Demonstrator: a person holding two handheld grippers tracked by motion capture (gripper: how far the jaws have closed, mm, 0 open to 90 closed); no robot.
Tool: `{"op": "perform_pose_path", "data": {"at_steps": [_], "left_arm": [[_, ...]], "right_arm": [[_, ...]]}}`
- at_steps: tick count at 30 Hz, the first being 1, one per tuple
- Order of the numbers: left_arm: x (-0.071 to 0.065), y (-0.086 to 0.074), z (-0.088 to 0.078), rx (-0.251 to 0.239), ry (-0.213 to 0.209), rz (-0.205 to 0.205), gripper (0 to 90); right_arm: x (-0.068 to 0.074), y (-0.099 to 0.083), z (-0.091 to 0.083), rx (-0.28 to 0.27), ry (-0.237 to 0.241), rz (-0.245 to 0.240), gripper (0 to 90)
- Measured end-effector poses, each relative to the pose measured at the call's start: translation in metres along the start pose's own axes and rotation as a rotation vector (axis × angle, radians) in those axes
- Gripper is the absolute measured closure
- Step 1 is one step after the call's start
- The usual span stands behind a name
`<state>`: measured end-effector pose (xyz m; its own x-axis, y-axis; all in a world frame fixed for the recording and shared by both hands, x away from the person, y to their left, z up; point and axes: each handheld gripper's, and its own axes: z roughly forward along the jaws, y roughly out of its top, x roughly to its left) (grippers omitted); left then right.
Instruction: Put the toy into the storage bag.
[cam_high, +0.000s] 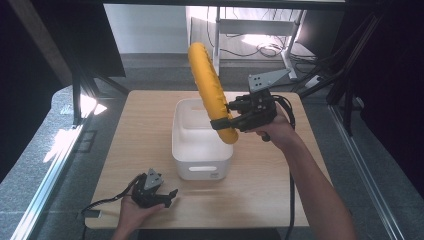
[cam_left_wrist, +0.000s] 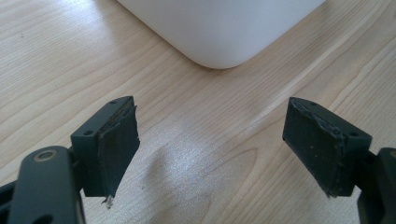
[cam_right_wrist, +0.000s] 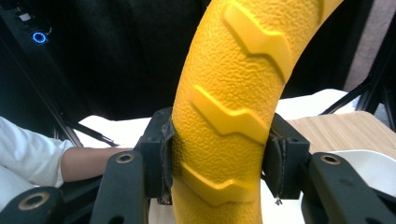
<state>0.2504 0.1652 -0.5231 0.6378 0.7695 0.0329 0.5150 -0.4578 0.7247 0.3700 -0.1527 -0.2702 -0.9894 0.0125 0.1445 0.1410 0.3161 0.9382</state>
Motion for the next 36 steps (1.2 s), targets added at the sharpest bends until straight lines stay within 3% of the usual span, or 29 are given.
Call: {"op": "perform_pose_path", "data": {"at_steps": [12, 36], "left_arm": [[-0.001, 0.000, 0.000, -0.003, 0.000, -0.006, 18.6], [-0.002, -0.001, 0.002, -0.009, 0.000, -0.005, 18.6]], "right_arm": [[-0.002, -0.004, 0.016, 0.030, 0.038, 0.008, 50.7], [-0.018, -0.031, 0.039, 0.098, 0.080, 0.061, 50.6]]}}
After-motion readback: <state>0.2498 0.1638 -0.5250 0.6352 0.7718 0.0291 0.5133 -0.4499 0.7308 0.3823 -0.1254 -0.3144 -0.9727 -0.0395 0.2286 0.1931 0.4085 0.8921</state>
